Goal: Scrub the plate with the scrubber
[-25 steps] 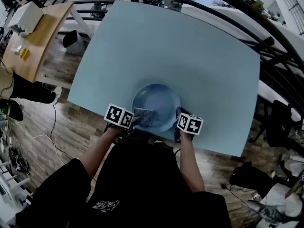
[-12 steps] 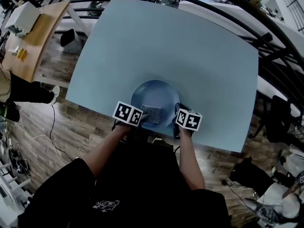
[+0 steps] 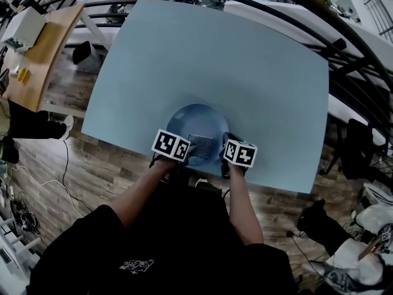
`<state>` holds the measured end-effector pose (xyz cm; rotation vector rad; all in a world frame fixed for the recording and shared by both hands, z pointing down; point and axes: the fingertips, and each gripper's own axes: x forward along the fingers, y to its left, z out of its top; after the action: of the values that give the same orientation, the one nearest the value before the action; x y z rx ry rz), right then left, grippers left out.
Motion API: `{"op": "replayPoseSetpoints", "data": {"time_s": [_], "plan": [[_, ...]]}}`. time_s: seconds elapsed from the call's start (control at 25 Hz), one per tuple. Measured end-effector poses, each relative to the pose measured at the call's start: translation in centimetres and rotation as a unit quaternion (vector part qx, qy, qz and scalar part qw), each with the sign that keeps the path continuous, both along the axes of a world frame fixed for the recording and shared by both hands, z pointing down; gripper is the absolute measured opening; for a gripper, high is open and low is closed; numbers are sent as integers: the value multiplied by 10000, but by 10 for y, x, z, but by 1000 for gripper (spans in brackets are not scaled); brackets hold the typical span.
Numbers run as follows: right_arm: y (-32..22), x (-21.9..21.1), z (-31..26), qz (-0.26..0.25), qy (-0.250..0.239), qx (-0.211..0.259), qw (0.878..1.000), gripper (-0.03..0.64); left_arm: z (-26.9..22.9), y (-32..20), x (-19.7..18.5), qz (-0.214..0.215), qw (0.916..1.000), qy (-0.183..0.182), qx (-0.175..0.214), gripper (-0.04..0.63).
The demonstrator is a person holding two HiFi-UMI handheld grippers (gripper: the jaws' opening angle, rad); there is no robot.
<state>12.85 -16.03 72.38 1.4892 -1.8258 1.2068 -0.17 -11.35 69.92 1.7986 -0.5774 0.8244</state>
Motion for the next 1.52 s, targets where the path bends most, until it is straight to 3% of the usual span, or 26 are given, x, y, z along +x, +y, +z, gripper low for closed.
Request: {"op": "replayPoseSetpoints", "data": {"time_s": [0.4,0.84,1.52], "plan": [[0,1,-1,178,-2,-28,9998,20,1,-23,22,324,9994,74,11,94],[1,1,0,229,39,-149,9996,20,3,-51,23,346,9994,-31,54,95],[7,9,-1,188,142,-233,9995,20,-2,-78,-29,-86,9993,-336,163,97]]}}
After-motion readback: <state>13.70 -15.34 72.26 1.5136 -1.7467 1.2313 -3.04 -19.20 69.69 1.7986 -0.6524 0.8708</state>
